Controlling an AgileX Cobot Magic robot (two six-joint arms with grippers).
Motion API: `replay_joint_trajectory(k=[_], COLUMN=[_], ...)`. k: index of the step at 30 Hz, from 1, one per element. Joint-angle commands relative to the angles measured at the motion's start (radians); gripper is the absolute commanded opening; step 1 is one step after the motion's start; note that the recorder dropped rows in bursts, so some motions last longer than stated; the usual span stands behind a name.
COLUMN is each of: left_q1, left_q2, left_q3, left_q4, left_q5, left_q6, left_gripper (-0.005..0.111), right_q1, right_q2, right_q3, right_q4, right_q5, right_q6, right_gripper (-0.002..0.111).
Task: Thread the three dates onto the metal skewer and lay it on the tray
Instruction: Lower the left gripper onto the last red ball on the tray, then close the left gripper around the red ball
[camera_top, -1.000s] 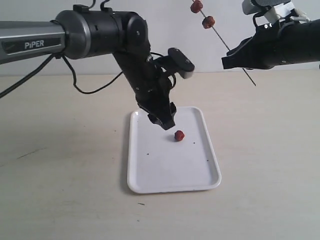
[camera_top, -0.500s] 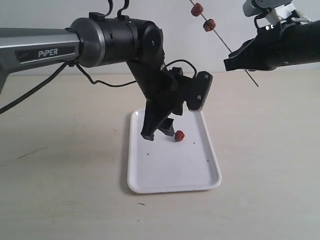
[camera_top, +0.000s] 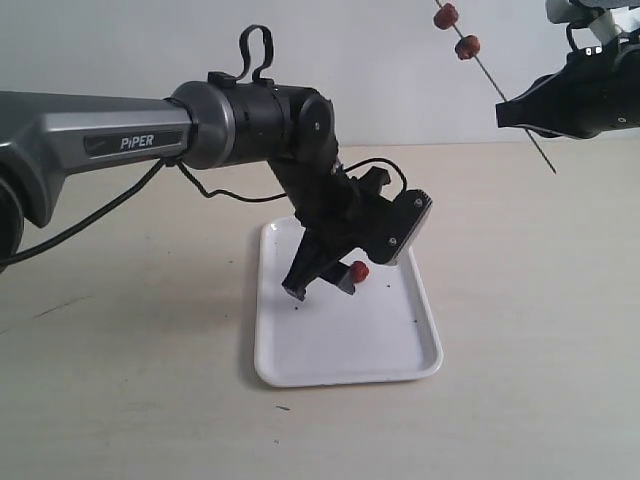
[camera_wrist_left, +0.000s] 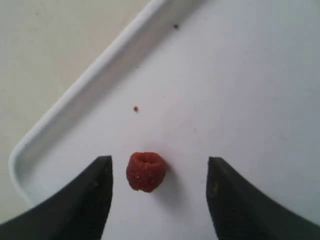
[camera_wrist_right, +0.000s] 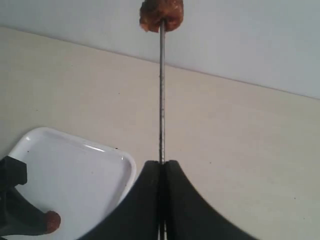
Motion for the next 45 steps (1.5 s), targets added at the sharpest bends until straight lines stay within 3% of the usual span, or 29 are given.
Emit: replay_joint_trajectory(k=[1, 34, 39, 45], left_q1=[-0.003, 0.000, 0.000, 0.000], left_q2=[-0.001, 0.064, 0.064, 0.064], left_q3=[-0.005, -0.005, -0.005, -0.005], left_q4=[0.003, 0.033, 0.033, 0.033], left_q5=[-0.051, -0.120, -0.120, -0.120], left_q6=[0.011, 0.009, -0.008, -0.028], left_gripper=[0.056, 0.053, 0.040, 0.041], right_q1=[-0.006, -0.006, -0.006, -0.006], right_q2=[-0.009, -0.009, -0.009, -0.009], right_q3=[-0.001, -0.001, -0.001, -0.001], right_q4=[0.002, 0.008, 0.019, 0.019], right_q5=[0.016, 0.048, 0.052, 0.052], right_q6=[-0.003, -0.031, -0.039, -0.042], right_gripper=[0.000, 0.000, 0.000, 0.000])
